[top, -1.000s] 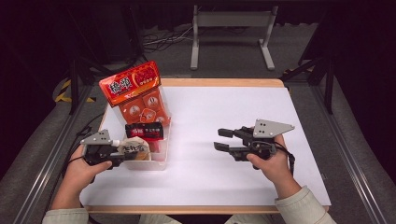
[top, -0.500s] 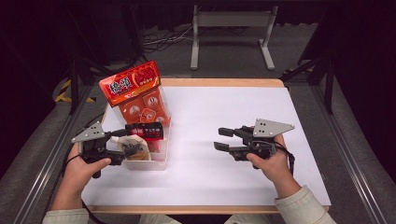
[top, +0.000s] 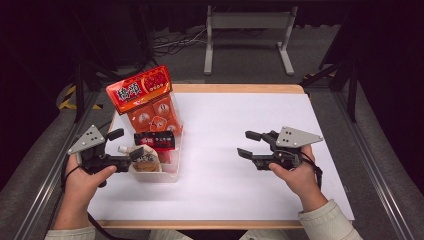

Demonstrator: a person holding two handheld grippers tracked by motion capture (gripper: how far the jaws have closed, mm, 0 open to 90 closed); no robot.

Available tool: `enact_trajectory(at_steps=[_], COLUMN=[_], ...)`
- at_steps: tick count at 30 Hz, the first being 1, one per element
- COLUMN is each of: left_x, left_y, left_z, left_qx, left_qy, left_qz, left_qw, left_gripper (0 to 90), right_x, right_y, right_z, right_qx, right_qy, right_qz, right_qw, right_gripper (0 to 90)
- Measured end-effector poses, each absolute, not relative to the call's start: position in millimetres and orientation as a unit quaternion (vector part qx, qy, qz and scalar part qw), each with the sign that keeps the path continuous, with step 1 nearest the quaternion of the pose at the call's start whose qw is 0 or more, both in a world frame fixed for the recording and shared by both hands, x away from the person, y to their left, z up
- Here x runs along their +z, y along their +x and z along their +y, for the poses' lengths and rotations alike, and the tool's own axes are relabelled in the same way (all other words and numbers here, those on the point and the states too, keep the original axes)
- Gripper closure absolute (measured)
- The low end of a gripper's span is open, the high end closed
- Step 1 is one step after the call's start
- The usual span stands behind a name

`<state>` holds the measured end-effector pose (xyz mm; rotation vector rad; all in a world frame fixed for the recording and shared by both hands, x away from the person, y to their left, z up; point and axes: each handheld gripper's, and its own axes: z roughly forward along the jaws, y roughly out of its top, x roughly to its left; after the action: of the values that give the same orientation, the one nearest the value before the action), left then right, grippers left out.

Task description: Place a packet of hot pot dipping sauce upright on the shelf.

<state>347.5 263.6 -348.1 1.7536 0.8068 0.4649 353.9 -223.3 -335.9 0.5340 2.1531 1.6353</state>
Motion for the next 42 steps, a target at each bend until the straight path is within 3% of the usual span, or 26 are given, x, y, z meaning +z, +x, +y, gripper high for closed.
enact_trajectory(at_steps=[24, 42], left_x=[-391.1, -430.8], left_y=[313.8, 305.4], left_z=[289.9, 278.0], left_qx=[0.180, 0.186], left_qy=[0.758, 0.751], left_qz=[0.353, 0.382], left_qw=[0.517, 0.506], left_gripper=[3.7, 4.7], right_x=[-366.8, -427.4], right_y=[331.4, 315.4], right_z=[-317.0, -356.4], right_qx=[0.542, 0.487], right_qy=[0.329, 0.399], right_qz=[0.728, 0.725], right_qw=[0.261, 0.279], right_gripper=[26.0, 23.2])
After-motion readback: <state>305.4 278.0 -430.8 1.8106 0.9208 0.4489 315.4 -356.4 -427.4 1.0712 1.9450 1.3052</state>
